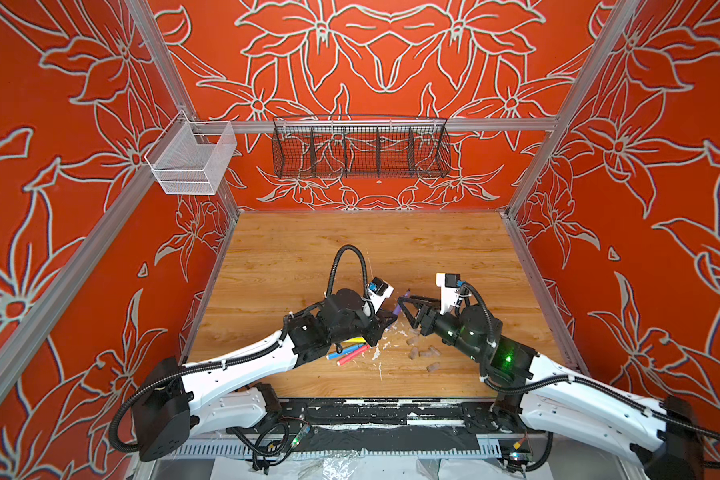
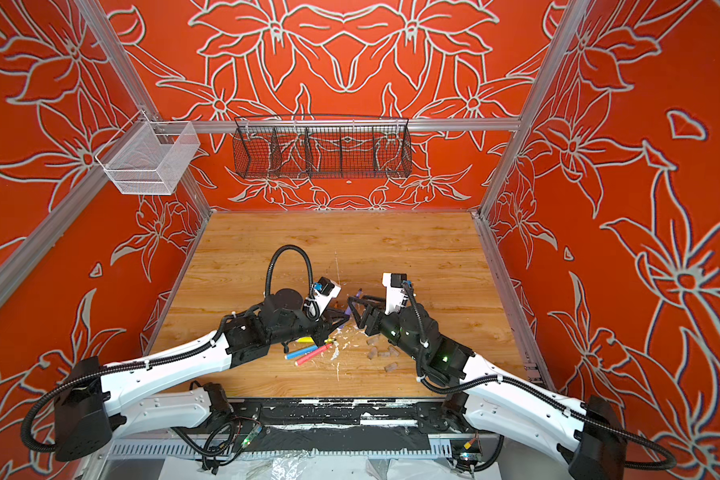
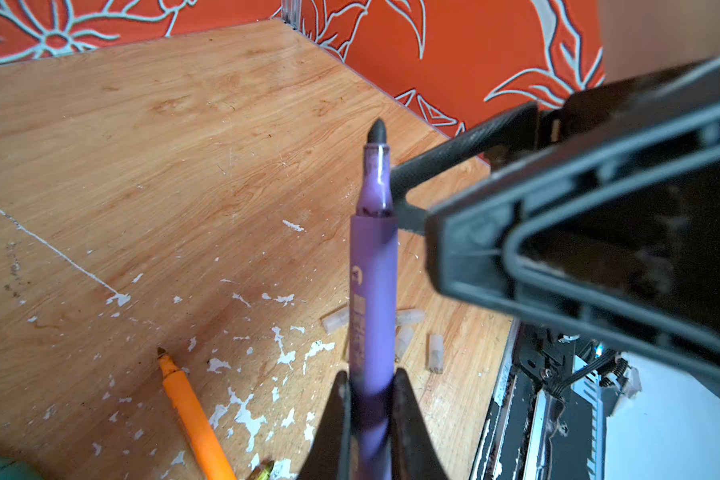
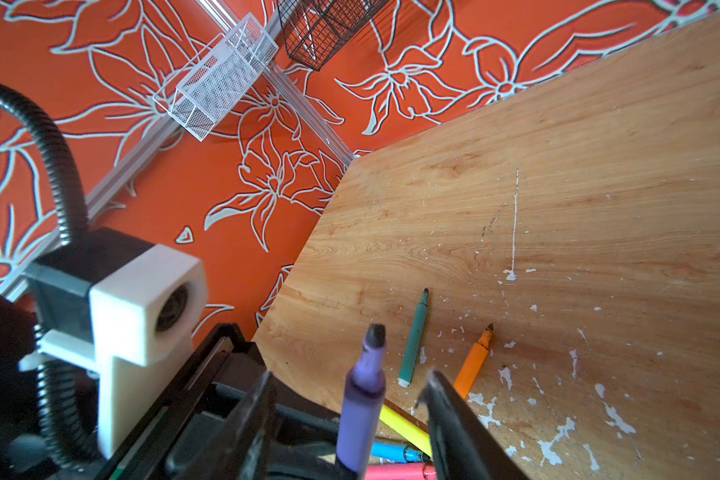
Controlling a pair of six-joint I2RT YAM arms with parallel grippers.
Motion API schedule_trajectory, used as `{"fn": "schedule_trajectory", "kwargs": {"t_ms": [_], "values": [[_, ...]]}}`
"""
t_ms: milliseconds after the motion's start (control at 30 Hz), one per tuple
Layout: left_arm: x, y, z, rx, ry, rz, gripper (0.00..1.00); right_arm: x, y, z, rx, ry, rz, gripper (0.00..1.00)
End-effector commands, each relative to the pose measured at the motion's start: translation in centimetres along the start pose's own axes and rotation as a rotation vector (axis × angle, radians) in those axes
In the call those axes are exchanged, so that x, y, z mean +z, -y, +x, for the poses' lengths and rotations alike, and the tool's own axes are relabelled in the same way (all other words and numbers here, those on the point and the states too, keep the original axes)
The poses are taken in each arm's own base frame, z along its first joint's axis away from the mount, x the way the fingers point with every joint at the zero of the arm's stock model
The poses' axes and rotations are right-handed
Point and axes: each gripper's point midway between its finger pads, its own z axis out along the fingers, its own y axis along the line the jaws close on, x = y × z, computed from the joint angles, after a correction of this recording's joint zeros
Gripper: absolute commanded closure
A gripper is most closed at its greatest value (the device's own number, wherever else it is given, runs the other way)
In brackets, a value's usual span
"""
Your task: Insert the pens into the pen caps
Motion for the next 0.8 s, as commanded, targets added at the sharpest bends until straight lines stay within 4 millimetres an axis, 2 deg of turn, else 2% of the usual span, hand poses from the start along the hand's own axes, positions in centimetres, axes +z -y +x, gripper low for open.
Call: {"fn": "schedule_trajectory", "kwargs": {"t_ms": [0,167,400,533,633,767], "values": [[-0.1,1.4,-1.4,0.049,0.029,0.046,1.00,-0.1,0.6,0.0,0.018,0.024,0.017,0.48],[-0.2,1.8,-1.4,0.065,0.030,0.051,1.00,0.4,0.3,0.4,0.039,0.008,0.003,0.59],[-0.1,1.7,-1.4,0.065,0.023,0.044,1.00,0.6,0.6,0.7,0.076,0.010,-0.002,0.91],[-0.2,1.4,-1.3,0.055,0.033,0.029,0.80,0.5,0.4,0.9,0.118,0.014,-0.031,0.98],[-0.3,1.3,-1.3,0.052,0.040,0.023,0.61,0.5,0.1,1.1,0.153,0.020,-0.068,1.00],[-0.4,1.2,-1.3,0.049,0.054,0.023,0.54,0.6,-0.4,1.2,0.186,0.028,-0.121,1.00]]}}
